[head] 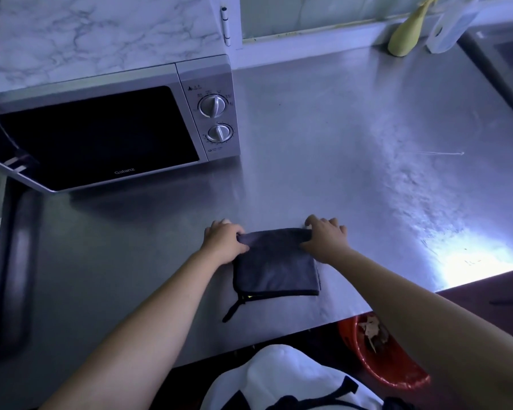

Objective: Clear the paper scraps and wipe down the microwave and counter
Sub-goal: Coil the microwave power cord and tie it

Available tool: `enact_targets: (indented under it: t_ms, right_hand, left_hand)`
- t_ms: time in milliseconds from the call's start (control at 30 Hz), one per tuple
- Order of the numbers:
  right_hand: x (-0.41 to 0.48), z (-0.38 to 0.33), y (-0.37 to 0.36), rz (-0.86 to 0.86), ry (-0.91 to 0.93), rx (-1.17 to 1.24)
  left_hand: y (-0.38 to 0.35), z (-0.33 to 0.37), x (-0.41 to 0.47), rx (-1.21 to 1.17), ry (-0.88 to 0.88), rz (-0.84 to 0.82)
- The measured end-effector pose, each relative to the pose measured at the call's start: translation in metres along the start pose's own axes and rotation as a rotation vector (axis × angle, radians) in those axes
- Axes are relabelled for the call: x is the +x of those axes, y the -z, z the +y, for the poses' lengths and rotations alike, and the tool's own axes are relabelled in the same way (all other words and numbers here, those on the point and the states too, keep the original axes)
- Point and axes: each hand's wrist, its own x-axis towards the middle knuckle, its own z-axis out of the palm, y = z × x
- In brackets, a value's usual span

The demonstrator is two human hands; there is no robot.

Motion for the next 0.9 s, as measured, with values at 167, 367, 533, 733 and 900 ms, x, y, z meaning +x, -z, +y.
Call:
enact_targets:
  t_ms: [167,367,533,733,900]
  right_hand:
    - [-0.025,0.013,-0.017,-0.058,-0.141,0.1]
    - [-0.045,0.005,-0.034,-0.093,-0.26,0.206]
    - [-0.053,0.003,-0.037,-0.134,-0.337,0.349]
    - [-0.054,0.005,-0.02,-0.306,-0.527,1.045]
    - [-0.069,0.015,-0.001,-0.264,-0.47,1.213]
  left_hand:
    - [-0.007,-0.007,-0.018,-0.371,0.069,-0.069]
    - [-0.021,-0.001,-0.044,-0.748,0.207,-0.022]
    - [-0.027,-0.001,-0.051,-0.808,0.277,-0.087]
    - [-0.021,0.015,-0.065,-1.133,0.321,-0.148]
    - [-0.015,0.021,-0.083,-1.351,0.329,-0.324]
